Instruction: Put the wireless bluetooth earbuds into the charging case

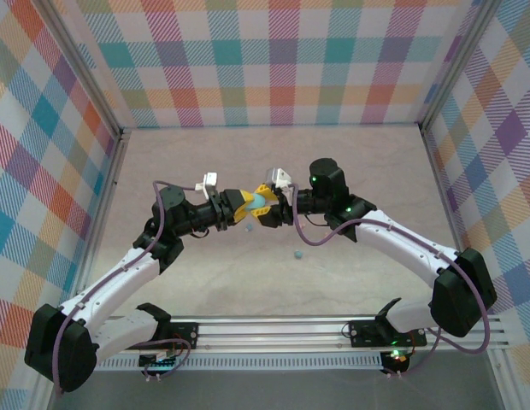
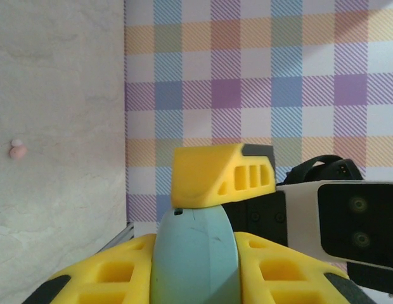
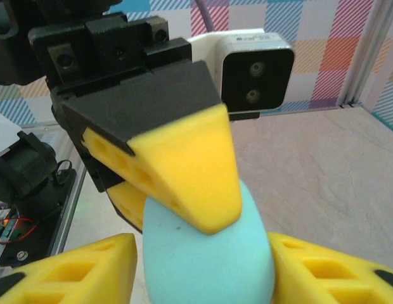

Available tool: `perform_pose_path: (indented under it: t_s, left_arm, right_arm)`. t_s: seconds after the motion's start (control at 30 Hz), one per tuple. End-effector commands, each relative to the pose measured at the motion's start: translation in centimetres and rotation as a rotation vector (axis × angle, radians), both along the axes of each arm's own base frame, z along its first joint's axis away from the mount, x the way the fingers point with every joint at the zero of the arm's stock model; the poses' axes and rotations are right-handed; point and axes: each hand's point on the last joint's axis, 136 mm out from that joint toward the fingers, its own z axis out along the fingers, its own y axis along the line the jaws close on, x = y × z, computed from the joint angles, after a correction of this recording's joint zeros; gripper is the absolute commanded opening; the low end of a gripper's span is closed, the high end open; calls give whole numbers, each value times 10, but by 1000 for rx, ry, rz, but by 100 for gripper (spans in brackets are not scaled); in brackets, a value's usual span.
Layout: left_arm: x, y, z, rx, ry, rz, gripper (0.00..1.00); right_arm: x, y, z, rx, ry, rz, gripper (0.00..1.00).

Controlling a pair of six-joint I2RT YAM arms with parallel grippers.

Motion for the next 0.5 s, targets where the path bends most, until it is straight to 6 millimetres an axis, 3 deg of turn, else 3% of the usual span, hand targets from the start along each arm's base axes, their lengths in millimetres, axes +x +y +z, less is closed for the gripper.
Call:
perform_pose_path:
  t_s: [0.0,0.07,0.27,0.47]
  left_arm:
    - [-1,4,30,-59,-91,17,21]
    - [-1,4,30,-59,-90,17,21]
    - [-1,4,28,-53,-87,11,21]
    - [-2,3,26,-51,-82,6,21]
  right_arm:
    - [-13,4,2,-7,-12,76,57]
    - [-14,3,2,-13,-15,79,56]
    - [-11,3,7,-6,-43,63,39]
    - [-12,3,16,13,-49,70,45]
